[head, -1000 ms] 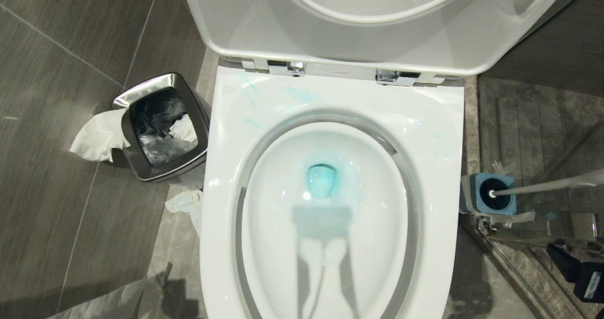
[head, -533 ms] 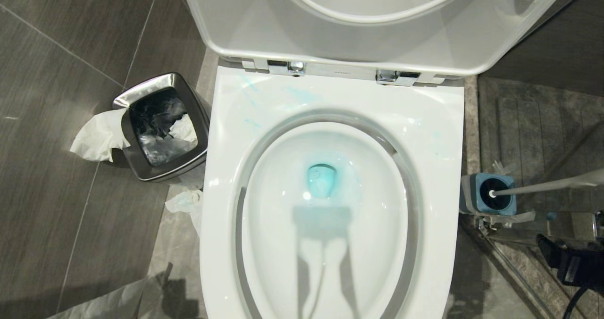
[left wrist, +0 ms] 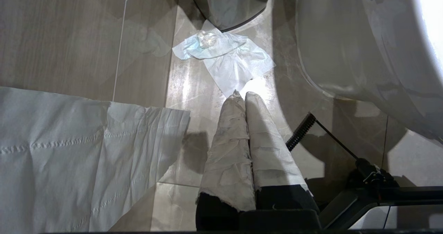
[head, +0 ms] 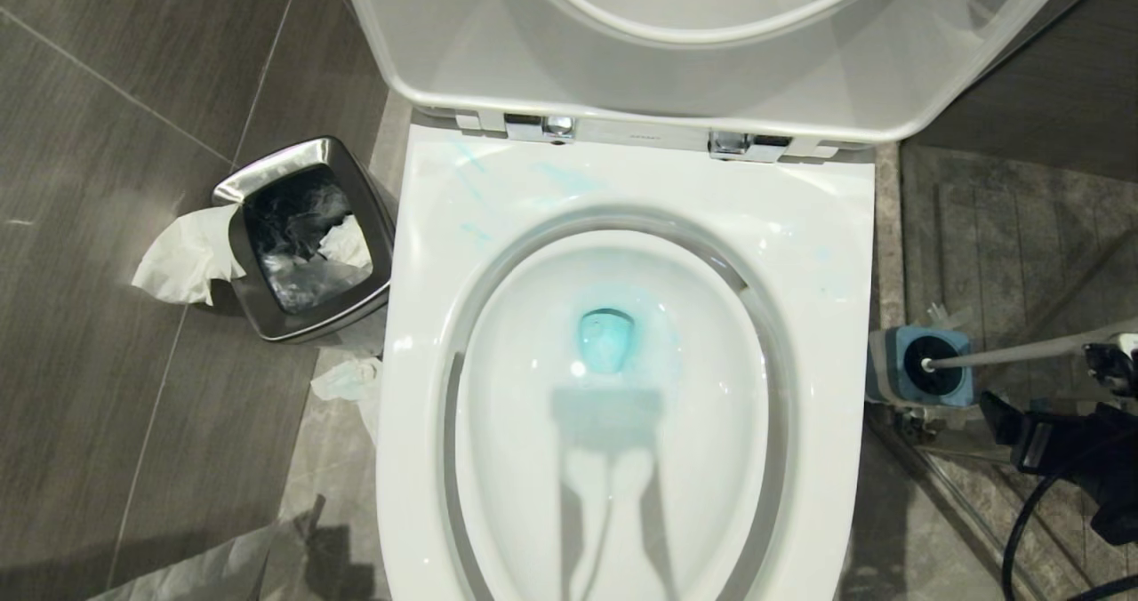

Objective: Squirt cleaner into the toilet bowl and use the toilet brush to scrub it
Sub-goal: Scrub the toilet bowl

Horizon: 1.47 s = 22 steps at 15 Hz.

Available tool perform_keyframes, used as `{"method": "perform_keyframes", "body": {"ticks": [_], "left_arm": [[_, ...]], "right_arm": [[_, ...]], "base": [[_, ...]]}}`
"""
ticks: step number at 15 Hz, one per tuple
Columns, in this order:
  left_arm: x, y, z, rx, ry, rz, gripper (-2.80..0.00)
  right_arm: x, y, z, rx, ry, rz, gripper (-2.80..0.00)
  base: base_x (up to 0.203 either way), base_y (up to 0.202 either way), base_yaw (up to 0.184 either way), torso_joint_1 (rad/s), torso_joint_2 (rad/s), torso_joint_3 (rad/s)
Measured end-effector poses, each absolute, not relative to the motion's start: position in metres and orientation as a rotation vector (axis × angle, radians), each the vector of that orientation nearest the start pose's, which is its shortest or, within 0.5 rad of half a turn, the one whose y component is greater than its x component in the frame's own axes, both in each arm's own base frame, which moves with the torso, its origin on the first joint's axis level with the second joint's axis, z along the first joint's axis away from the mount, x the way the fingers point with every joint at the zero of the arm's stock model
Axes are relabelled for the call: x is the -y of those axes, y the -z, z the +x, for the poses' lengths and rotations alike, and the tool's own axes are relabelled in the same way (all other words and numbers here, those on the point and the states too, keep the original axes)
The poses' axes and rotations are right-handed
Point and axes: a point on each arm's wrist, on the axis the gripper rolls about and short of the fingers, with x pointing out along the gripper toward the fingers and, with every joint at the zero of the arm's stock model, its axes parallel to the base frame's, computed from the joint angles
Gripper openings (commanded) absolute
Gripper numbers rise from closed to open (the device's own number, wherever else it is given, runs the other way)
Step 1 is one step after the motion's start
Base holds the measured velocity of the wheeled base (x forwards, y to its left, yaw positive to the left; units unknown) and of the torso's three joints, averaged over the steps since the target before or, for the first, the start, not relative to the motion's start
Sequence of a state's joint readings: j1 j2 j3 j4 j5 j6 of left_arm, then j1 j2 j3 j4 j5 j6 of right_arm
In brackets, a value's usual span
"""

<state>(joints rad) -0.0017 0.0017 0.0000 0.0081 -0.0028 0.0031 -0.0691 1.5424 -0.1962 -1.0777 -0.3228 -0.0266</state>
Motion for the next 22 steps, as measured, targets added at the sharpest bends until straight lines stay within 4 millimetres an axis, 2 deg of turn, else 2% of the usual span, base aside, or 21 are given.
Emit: {"method": "perform_keyframes", "body": {"ticks": [7,11,15,22], "left_arm": [[0.000,-0.075,-0.023,-0.010,0.005,0.003,-2.80],[0.000,-0.075,-0.023,-0.010,0.005,0.003,-2.80],[0.000,-0.075,-0.023,-0.010,0.004,0.003,-2.80],[0.000,-0.075,-0.023,-0.009,0.005,0.003,-2.80]], "right_arm": [[0.026,-0.114,0.219,-0.270,0.396,-0.107,0.00],[0.042,-0.115,0.226,-0.221,0.449,-0.149,0.00],[0.049,-0.114,0.229,-0.208,0.401,-0.141,0.00],[0.053,-0.124,0.247,-0.151,0.377,-0.142,0.00]], "base": [[0.000,0.000,0.000,0.000,0.00,0.000],[0.000,0.000,0.000,0.000,0.00,0.000],[0.000,0.000,0.000,0.000,0.00,0.000],[0.000,0.000,0.000,0.000,0.00,0.000]]}}
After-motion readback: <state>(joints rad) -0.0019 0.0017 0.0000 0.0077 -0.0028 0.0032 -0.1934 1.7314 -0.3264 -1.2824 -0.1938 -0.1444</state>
